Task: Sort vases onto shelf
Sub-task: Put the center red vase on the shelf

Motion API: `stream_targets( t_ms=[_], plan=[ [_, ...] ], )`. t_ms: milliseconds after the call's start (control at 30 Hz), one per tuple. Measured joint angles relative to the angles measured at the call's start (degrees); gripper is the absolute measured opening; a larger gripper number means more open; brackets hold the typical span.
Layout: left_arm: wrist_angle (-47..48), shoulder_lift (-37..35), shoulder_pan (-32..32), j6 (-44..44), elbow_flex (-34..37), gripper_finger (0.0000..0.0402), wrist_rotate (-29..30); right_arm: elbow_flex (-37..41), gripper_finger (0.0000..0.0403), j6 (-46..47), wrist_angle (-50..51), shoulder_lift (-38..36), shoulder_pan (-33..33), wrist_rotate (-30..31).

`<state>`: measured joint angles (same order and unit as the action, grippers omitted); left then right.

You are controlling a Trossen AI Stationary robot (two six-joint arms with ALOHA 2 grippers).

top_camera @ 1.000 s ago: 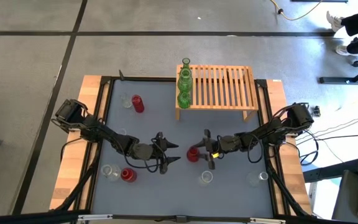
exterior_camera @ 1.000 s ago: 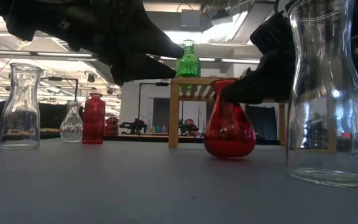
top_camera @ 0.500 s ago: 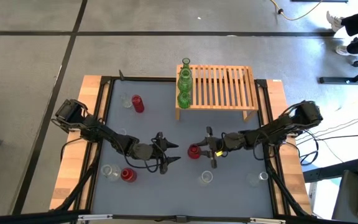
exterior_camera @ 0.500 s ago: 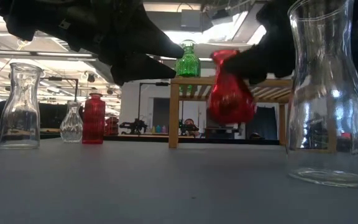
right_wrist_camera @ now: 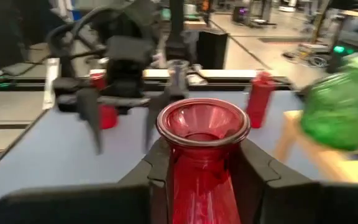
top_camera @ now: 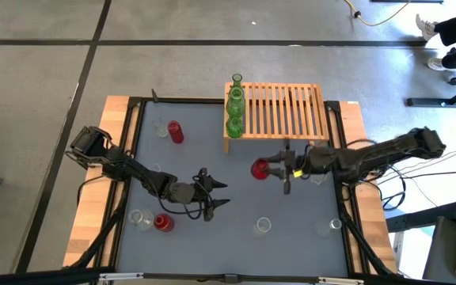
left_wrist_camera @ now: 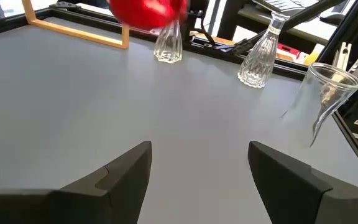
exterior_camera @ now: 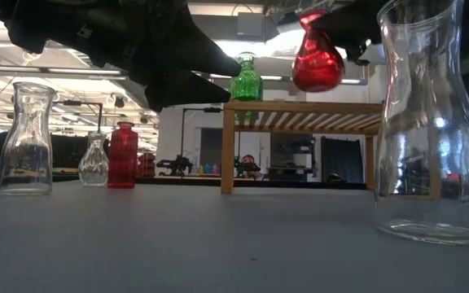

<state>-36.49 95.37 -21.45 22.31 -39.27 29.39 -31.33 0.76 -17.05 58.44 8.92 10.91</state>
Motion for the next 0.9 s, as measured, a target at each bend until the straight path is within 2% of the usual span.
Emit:
stream_targets(
  t_ms=[133, 267, 467, 667, 900],
  plan=[
    [0.0, 0.0, 0.1, 0.0, 0.0, 0.0261, 0.0, -5.3, 0.0094, -2.5, 7.6, -2.0, -4.8, -0.2],
    [0.0, 0.0, 0.1, 0.0, 0.0, 0.0261, 0.0, -9.8, 0.0093, -5.8, 8.8, -2.1, -10.2, -4.5],
    [0.0, 0.0, 0.1, 0.0, 0.0, 0.0261, 0.0, -14.0, 0.0094, -8.3, 9.9, -1.9, -21.3, -7.6],
    [0.0, 0.0, 0.5, 0.0, 0.0, 0.0261, 0.2, -15.2, 0.0095, -8.6, 7.5, 0.5, -32.3, -14.1],
    [0.0, 0.0, 0.4, 0.0, 0.0, 0.0261, 0.2, -15.2, 0.0096, -6.3, 0.6, 7.9, -40.9, -20.0]
  ],
)
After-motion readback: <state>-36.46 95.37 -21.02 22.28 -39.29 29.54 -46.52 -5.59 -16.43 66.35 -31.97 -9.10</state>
